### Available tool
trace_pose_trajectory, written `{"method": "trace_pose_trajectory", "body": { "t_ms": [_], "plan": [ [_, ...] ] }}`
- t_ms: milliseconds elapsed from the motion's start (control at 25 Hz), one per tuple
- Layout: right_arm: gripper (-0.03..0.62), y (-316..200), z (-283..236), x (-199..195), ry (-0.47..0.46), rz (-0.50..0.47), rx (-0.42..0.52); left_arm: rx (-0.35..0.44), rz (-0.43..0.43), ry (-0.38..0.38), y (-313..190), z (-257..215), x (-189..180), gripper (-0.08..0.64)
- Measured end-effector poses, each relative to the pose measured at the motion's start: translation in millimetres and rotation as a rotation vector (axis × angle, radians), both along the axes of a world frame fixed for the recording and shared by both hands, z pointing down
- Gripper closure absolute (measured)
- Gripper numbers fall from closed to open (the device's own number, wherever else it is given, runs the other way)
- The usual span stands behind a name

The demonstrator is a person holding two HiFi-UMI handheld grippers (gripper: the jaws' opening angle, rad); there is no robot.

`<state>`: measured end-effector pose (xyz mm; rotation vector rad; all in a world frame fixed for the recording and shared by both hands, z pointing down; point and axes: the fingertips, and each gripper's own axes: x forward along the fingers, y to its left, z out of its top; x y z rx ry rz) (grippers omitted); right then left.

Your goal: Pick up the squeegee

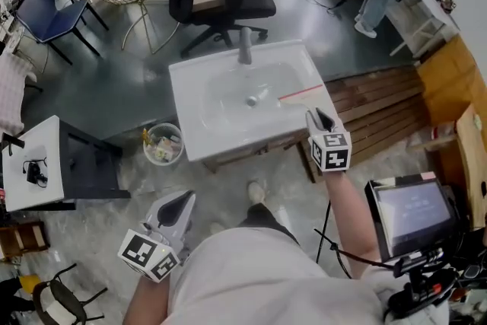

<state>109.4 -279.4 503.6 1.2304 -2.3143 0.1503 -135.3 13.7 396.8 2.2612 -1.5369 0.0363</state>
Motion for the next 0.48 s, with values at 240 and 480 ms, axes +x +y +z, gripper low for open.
{"method": "trace_pose_trajectory", "body": {
  "t_ms": [240, 480],
  "plan": [
    [0.495, 56, -13, -7, -0.017, -0.008, 0.007, 0.011, 0.034, 0.019, 31, 5, -3, 0.552],
    [0.495, 103, -30, -16, -0.041, -0.028, 0.008, 0.018, 0.063, 0.046, 54, 8, -2, 0.552]
  ]
}}
